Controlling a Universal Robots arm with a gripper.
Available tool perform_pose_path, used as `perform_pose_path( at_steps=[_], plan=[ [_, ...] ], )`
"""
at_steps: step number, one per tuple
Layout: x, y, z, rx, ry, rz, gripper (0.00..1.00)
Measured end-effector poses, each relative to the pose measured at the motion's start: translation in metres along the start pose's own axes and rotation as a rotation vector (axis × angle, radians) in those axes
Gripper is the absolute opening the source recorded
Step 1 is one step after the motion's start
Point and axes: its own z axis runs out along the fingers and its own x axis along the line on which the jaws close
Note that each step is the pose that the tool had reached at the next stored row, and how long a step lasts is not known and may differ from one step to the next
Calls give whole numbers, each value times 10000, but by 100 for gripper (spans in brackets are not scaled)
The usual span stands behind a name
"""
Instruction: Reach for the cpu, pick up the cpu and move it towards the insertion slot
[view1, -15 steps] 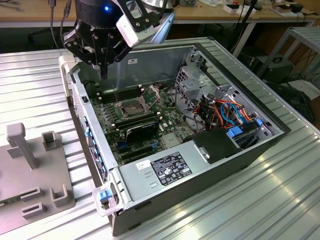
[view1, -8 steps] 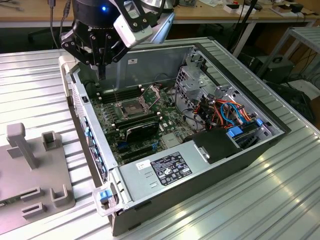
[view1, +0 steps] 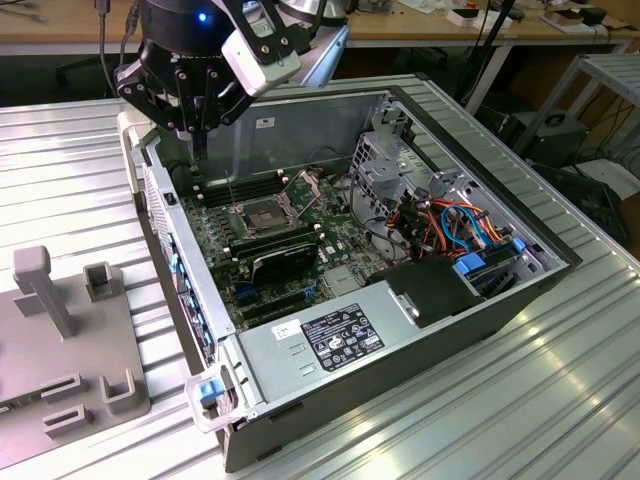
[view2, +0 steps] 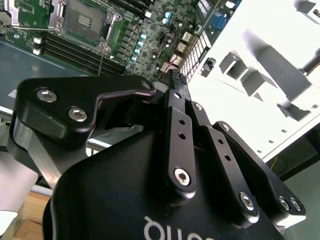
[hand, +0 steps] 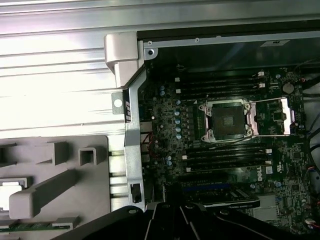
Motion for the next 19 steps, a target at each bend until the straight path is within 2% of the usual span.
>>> perform_pose_path(
  at_steps=[19],
  plan=[
    [85,-6,-1,1,8,1,11]
  ],
)
